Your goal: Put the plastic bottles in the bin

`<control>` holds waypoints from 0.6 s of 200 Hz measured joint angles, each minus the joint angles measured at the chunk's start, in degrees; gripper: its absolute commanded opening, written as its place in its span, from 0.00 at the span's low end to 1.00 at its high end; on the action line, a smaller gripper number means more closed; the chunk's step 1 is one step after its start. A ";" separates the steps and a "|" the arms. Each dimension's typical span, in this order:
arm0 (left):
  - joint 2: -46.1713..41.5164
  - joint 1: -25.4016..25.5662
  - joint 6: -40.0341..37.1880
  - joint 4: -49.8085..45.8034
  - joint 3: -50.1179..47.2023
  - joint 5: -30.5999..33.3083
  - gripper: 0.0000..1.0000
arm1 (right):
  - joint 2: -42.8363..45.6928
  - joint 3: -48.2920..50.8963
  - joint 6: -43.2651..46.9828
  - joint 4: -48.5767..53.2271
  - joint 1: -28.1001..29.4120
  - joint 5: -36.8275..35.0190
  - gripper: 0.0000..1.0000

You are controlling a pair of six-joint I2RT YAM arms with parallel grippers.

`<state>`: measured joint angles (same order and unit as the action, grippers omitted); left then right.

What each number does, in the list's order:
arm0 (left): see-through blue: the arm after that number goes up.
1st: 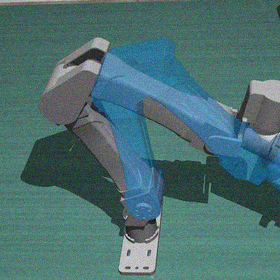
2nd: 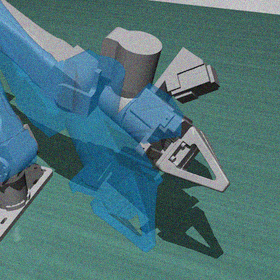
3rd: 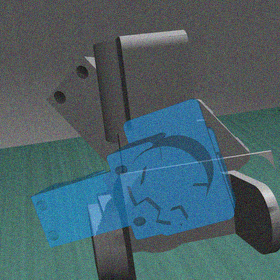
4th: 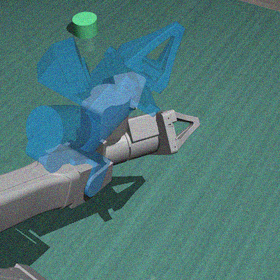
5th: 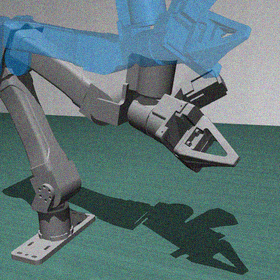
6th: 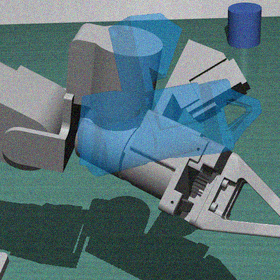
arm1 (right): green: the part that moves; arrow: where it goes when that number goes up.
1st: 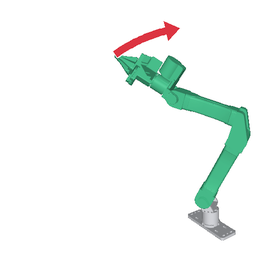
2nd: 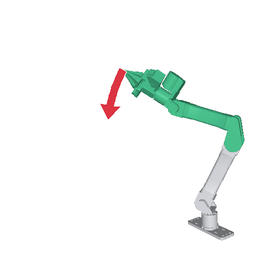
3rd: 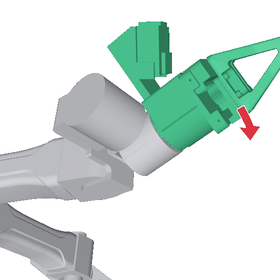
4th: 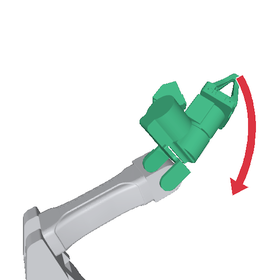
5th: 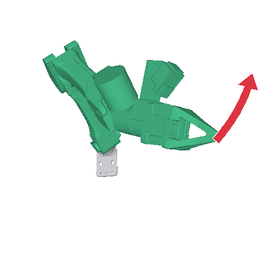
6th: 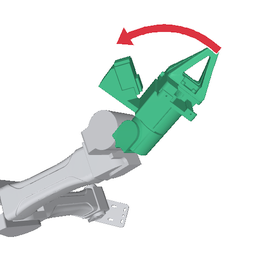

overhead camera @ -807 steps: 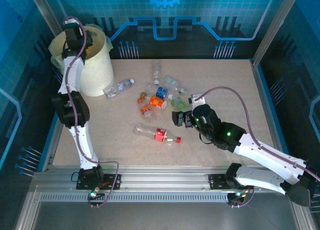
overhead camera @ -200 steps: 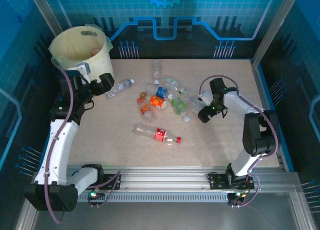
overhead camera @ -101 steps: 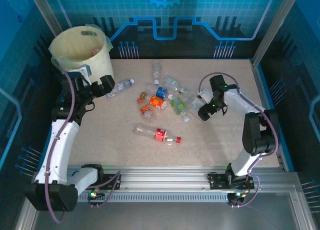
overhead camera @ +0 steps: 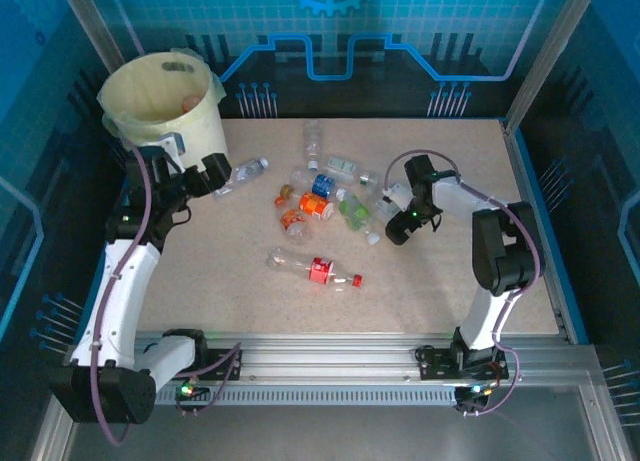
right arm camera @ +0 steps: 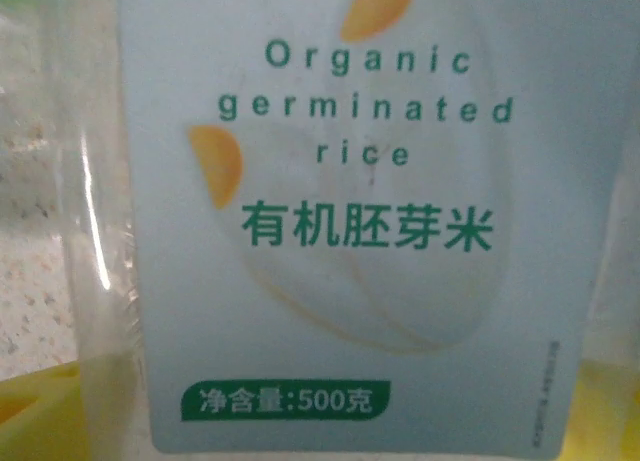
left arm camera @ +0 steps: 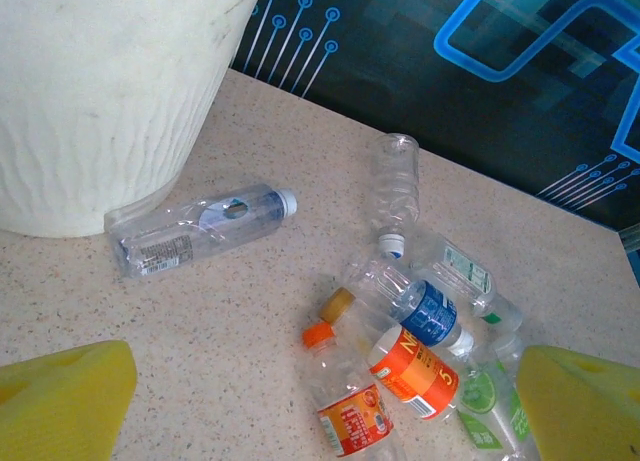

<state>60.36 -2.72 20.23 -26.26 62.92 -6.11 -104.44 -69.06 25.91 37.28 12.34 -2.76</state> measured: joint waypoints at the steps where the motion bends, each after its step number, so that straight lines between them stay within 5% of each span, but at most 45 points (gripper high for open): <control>1: 0.00 0.00 -0.02 0.00 0.00 0.00 0.99 | 0.00 0.00 0.00 -0.07 0.02 -0.02 0.97; 51: 0.02 0.00 0.44 0.11 -0.15 -2.25 0.99 | -0.37 0.00 -1.09 -2.27 1.20 0.17 0.92; 120: 0.07 0.46 3.69 3.96 -1.49 -8.11 0.99 | 3.45 3.28 -5.22 -3.50 1.22 -0.28 0.69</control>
<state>60.42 -2.26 23.92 -22.31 61.43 -14.22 -100.99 -65.78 20.69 33.78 13.56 -3.05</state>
